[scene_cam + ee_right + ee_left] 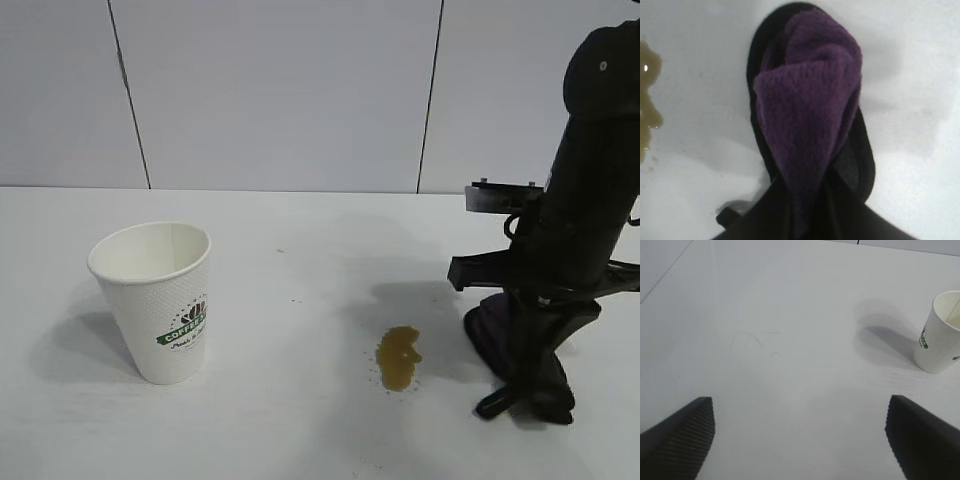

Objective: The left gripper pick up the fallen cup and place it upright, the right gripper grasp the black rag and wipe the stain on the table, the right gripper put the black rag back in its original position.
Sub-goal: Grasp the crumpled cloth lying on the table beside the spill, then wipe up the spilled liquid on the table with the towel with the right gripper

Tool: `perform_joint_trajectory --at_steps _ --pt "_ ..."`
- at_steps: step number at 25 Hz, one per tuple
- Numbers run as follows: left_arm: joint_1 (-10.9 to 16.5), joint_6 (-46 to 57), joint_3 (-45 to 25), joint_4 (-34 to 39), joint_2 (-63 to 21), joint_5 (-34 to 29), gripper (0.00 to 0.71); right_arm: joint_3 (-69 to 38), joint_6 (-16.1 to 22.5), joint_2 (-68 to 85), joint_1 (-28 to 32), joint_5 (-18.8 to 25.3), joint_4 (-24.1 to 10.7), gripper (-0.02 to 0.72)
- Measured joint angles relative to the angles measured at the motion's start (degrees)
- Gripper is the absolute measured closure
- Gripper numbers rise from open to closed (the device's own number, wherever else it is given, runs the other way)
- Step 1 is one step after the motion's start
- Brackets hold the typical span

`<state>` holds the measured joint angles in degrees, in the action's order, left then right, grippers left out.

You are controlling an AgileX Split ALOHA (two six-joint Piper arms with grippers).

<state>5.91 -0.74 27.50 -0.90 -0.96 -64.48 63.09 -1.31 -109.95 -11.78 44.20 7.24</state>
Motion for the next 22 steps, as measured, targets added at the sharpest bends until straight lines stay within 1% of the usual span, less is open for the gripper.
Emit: perform_joint_trajectory --at_steps 2,5,8,10,13,16,22 --pt "0.0 0.0 0.0 0.0 0.0 0.0 0.046 0.0 0.0 1.53 0.0 0.64 0.23 0.643" --pt "0.0 0.0 0.0 -0.05 0.0 0.0 0.046 0.0 0.0 4.76 0.0 1.16 2.17 0.643" --pt "0.0 0.0 0.0 -0.05 0.0 0.0 0.046 0.0 -0.56 7.59 0.0 1.16 6.01 0.643" --pt "0.0 0.0 0.0 -0.05 0.0 0.0 0.046 0.0 -1.75 8.5 0.0 1.16 9.83 0.643" --pt "0.0 0.0 0.0 -0.05 0.0 0.0 0.046 0.0 -3.44 8.57 -1.3 1.1 13.7 0.643" --pt "0.0 0.0 0.0 -0.05 0.0 0.0 0.046 0.0 -3.78 8.51 -5.01 -0.08 14.91 0.643" --pt "0.0 0.0 0.0 -0.05 0.0 0.0 0.046 0.0 -2.78 6.11 -11.07 -3.94 15.72 0.643"
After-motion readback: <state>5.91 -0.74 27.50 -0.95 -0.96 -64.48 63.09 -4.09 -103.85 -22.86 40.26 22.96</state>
